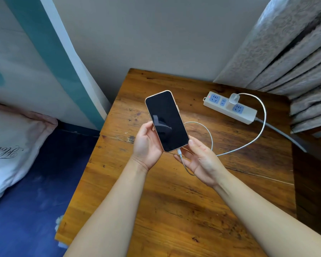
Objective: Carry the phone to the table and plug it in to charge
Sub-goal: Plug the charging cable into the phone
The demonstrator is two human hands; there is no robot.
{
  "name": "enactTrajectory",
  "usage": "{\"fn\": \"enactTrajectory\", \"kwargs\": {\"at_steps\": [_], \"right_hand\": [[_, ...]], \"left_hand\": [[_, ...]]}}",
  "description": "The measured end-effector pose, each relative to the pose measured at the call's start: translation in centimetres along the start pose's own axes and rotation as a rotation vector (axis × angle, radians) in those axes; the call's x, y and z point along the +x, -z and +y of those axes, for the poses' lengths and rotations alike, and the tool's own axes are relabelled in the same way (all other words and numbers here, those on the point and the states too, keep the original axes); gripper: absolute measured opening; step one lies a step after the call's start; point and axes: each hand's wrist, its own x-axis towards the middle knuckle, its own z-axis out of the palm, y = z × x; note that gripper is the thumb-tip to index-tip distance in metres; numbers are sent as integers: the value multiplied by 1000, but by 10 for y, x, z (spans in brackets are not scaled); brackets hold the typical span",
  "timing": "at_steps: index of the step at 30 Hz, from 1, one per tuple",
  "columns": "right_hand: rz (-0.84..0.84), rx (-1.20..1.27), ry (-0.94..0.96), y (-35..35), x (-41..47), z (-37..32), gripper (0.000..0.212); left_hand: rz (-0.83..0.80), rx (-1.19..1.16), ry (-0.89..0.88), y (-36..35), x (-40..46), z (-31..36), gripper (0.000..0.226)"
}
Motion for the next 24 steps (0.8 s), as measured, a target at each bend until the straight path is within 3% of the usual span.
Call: {"fn": "enactTrajectory", "kwargs": {"at_steps": [10, 15, 24], "right_hand": [[9, -5, -127, 11, 14, 10, 27], [64, -26, -198, 11, 26, 24, 26], [202, -346, -305, 0, 68, 36, 23]], "left_hand": [[154, 243, 1, 32, 11, 51, 45], [196, 290, 89, 56, 15, 71, 49], [273, 435, 234, 87, 49, 92, 44]]}}
